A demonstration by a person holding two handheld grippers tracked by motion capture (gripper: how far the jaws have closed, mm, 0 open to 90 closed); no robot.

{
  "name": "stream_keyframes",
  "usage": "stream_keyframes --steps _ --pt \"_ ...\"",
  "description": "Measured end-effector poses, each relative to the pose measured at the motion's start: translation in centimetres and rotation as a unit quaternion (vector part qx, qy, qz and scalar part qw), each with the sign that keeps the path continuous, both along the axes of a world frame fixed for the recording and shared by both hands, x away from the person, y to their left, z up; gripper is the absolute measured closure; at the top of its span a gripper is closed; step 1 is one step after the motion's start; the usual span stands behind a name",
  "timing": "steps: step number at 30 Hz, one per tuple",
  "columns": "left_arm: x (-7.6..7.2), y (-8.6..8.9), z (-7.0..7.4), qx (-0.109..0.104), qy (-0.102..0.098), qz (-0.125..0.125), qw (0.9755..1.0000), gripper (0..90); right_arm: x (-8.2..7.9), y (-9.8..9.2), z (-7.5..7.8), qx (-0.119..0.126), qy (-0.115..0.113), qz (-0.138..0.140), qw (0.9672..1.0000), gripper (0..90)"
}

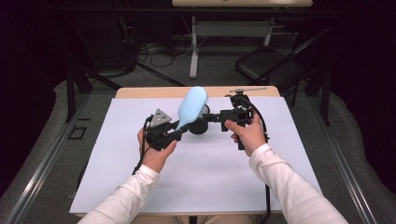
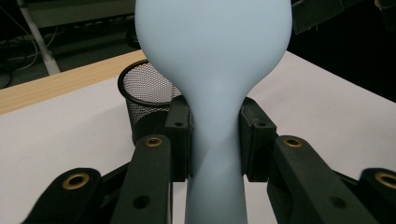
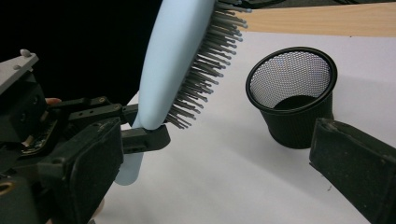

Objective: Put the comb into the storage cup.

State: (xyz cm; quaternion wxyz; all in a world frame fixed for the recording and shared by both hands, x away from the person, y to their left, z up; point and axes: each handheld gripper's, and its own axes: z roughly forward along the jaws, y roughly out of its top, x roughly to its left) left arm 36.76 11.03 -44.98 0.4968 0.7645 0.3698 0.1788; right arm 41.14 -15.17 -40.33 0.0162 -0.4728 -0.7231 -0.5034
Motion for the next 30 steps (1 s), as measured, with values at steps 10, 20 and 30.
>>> stream_keyframes --steps 10,20,30 --pt "-0.2 -0.2 -0.3 0.000 0.002 -0.005 1.0000 69.2 0.3 0.3 0.3 0.019 0.007 0.000 0.9998 3.0" --pt "-0.7 -0.8 -0.5 -0.004 0.003 -0.018 0.9998 69.2 0.4 0.3 0.3 0.030 0.014 0.001 0.9995 6.0" --pt "-1.3 -1.3 -0.7 -0.008 0.001 -0.031 0.9995 69.2 0.7 -0.1 0.3 0.043 0.019 -0.008 0.9989 8.8"
